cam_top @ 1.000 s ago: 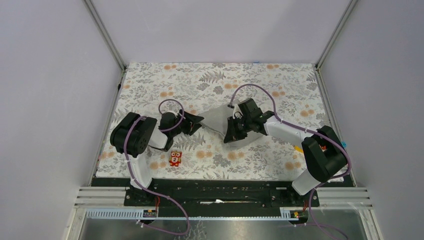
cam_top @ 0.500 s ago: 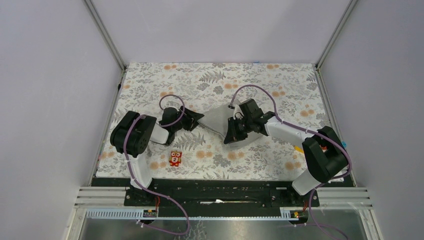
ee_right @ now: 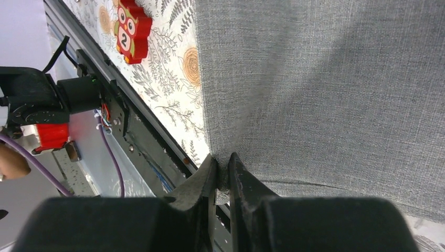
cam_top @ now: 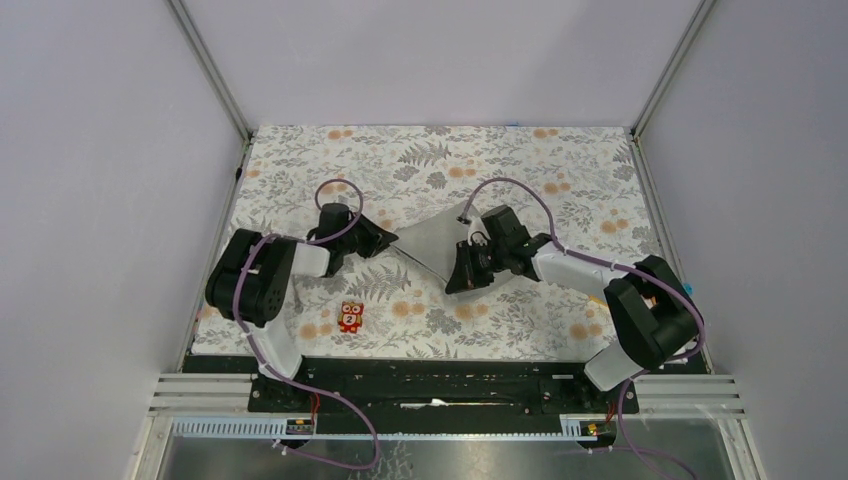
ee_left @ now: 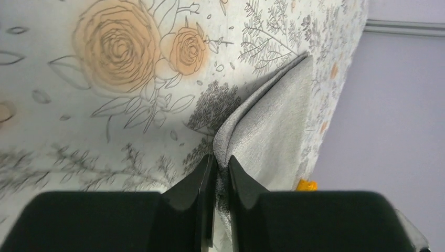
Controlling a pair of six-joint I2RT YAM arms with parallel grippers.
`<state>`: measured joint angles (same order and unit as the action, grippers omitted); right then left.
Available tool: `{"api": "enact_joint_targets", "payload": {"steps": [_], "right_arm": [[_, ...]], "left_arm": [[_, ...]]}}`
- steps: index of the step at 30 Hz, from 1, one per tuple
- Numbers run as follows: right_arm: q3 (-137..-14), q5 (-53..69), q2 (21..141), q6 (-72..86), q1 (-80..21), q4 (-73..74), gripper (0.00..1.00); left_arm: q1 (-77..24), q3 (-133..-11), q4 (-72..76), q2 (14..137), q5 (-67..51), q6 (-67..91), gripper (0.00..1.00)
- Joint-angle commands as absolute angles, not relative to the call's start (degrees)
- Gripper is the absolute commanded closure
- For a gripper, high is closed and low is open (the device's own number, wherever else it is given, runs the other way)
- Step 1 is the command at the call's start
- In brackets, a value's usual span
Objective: Fold the napkin into a case and place the utensils inside
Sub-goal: Pick up the lower triangle-folded napkin from the center of the board, then fold the lower triangle-folded napkin at the center of the board.
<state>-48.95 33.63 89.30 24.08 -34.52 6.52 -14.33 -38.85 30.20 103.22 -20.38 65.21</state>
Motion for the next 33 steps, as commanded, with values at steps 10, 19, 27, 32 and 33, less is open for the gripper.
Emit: {"api": "enact_joint_targets", "payload": {"steps": [10,19,27,32,33], "right_arm": [[-41.91,43.81,92.25,38.28,-40.63,-17.71,1.00],[-37.73,50.29,93.73,45.51,-34.65,-27.24,1.00],[-36.09,51.00,94.82,42.91,-30.24,-26.04,1.00],[-35.60,50.47,95.37,40.31,-28.60,-24.28,1.00],[-35.60,50.27,95.63,39.82,-28.58,-23.85,1.00]], "left_arm": [[-11.43,-42.54,0.22,84.31,-8.50,50.28,0.86],[-17.38,-55.55,-9.97,91.94,1.25,50.88,0.85],[-23.92,-67.23,-16.98,101.27,9.46,50.01,0.84],[-25.77,-72.26,-19.41,105.76,10.13,49.48,0.83],[-25.83,-72.83,-19.36,106.52,9.65,49.48,0.82]]}}
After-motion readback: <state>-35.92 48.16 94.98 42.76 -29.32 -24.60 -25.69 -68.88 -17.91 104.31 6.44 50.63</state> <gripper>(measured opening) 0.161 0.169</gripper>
